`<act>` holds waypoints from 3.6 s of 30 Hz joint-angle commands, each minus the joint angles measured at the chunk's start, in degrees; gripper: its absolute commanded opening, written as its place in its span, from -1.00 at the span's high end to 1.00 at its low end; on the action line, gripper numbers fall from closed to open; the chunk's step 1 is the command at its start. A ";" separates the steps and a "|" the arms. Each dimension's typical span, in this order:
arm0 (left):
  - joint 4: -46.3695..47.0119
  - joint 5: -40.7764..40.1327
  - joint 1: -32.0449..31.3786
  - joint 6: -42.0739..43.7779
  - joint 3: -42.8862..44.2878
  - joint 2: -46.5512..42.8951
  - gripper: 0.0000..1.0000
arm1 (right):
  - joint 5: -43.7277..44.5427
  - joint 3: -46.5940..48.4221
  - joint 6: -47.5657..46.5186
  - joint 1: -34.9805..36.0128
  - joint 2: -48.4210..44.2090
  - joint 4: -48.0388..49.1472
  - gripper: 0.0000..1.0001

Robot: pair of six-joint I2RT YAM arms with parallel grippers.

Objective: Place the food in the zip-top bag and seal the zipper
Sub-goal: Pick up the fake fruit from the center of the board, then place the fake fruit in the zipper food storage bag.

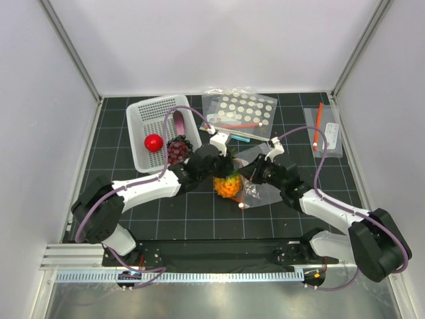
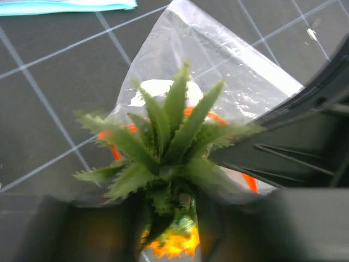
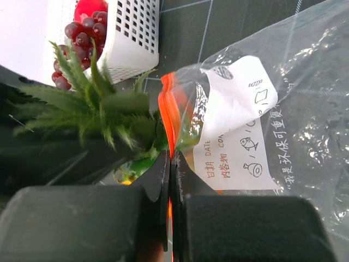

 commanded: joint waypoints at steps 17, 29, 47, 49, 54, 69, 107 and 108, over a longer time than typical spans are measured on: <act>12.30 -9.16 -0.28 -2.01 -12.80 -14.49 0.99 | -0.66 1.37 0.78 -0.17 -3.17 2.20 0.99; 30.52 -3.28 -0.37 -1.66 -23.01 -23.38 0.99 | -5.41 1.29 4.65 -0.17 -3.35 4.40 0.98; 32.72 -9.08 -0.28 -2.36 -27.50 -32.26 1.00 | -2.86 1.64 3.07 -0.17 -3.79 1.93 0.99; 32.98 -7.94 -0.37 -2.53 -27.15 -31.64 1.00 | -2.95 1.55 3.33 -0.25 -3.44 2.29 0.98; 38.07 -7.23 -0.28 -4.55 -29.07 -31.46 0.99 | -4.96 1.29 4.74 -0.17 -3.44 4.04 0.98; 59.24 -2.75 -0.28 -8.08 -33.73 -28.41 0.99 | -9.36 1.29 7.90 -0.69 -3.87 6.51 0.98; 60.25 -2.40 -0.72 -6.94 -29.88 -5.27 0.99 | -14.64 -0.91 12.92 -8.78 -10.73 7.74 0.99; 59.19 -3.09 -1.24 -6.41 -29.43 -5.45 0.99 | -14.46 -0.74 12.57 -8.69 -10.99 7.22 0.98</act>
